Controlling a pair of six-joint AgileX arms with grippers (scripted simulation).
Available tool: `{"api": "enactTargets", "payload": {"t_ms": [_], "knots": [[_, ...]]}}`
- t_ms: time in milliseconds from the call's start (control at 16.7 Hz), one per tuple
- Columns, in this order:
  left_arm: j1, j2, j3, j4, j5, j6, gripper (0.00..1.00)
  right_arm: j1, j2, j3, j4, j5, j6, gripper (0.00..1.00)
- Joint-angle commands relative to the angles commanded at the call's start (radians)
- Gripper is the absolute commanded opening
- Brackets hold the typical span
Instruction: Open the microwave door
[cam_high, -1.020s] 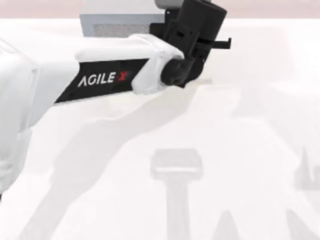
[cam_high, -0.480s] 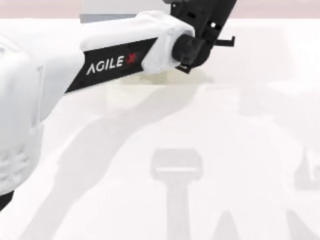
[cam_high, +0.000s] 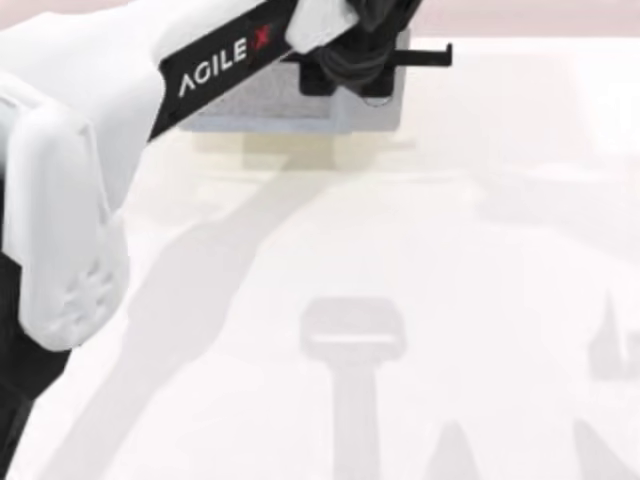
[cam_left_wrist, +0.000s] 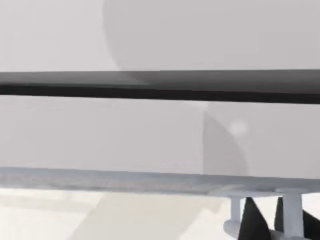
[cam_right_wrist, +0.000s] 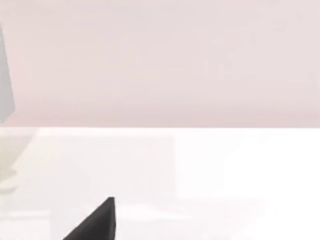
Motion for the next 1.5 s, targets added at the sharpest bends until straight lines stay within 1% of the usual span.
{"api": "enactTargets", "payload": {"t_ms": [120,300,1500], "knots": [[0.012,0.02,0.076,-0.106,0.035,-0.024,0.0,0.0,0.0,0.0,0.0,0.0,0.0,1.0],[0.024,0.035,0.137,-0.185,0.065,-0.044,0.0,0.0,0.0,0.0,0.0,0.0,0.0,1.0],[0.025,0.035,0.14,-0.19,0.067,-0.045,0.0,0.0,0.0,0.0,0.0,0.0,0.0,1.0]]}}
